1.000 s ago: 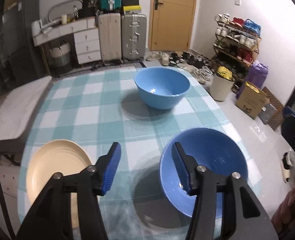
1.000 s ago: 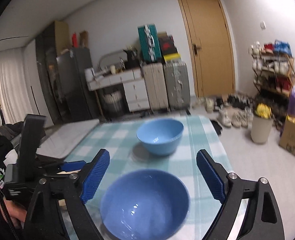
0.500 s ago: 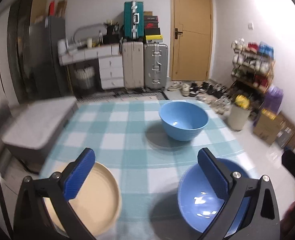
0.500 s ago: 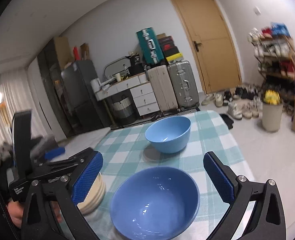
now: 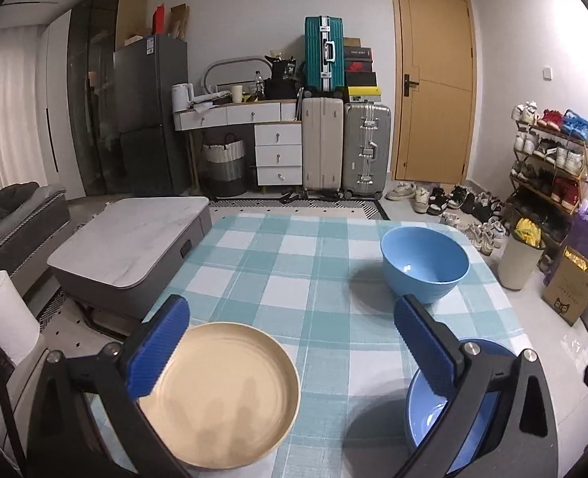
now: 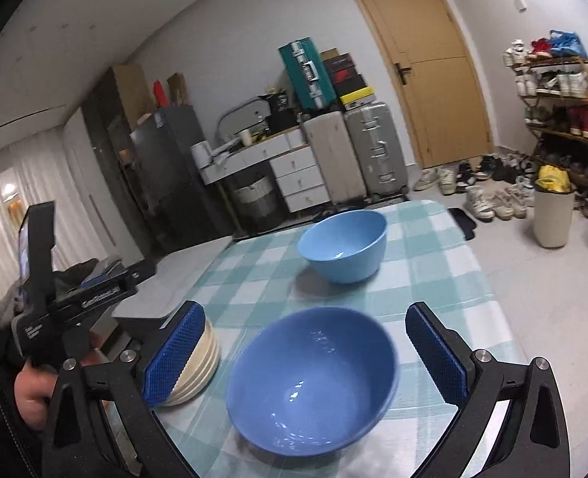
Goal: Organize plates and bowls
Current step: 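Move both open tools to the rim of the separate blue bowl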
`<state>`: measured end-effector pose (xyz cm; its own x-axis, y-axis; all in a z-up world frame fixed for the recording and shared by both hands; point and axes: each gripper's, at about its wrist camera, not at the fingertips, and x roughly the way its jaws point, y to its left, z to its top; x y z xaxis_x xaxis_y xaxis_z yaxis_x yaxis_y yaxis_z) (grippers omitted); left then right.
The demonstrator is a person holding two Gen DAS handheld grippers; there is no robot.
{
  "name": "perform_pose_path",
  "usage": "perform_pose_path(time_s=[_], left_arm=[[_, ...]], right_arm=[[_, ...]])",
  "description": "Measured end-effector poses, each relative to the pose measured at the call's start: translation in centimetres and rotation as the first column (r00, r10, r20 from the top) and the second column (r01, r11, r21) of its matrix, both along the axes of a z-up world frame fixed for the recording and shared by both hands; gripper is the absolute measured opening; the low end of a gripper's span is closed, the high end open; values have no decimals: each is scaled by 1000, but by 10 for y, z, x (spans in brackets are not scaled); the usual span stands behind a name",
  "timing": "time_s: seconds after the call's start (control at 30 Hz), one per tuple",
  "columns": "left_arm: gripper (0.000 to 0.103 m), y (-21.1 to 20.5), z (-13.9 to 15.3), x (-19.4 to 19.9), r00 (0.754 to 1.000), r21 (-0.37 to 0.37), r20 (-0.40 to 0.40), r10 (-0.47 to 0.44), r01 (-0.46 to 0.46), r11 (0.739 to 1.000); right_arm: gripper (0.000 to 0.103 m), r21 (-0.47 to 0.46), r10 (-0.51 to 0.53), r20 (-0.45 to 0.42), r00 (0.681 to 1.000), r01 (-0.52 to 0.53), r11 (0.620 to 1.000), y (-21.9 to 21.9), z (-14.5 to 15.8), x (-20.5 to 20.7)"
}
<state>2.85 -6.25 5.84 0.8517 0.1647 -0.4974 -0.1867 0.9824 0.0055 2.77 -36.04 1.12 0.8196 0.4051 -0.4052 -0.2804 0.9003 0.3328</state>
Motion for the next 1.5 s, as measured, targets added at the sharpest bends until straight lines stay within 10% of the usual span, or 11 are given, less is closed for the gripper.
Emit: perform_pose_path(time_s=[0.2, 0.6, 0.77, 1.1, 1.5], left_arm=[[103, 5, -5, 5, 998, -30, -64, -10, 8, 1000], [103, -6, -4, 47, 984, 22, -160, -81, 85, 996], [103, 1, -4, 75, 965, -69, -220, -139, 127, 990], [103, 7, 7, 158, 915, -193, -325, -240, 185, 964], [102, -43, -46, 265, 781, -189, -544, -308, 243, 951]], right_arm=[[103, -96, -116, -132, 984, 104, 990, -1, -3, 9], [103, -281, -78, 4, 997, 76, 957, 20, 29, 26], [103, -313, -30, -35, 999, 17, 949, 24, 33, 49], [102, 47, 133, -335, 933, -125, 991, -4, 33, 147], [87, 15, 90, -533, 841, -97, 995, 0, 6, 270]])
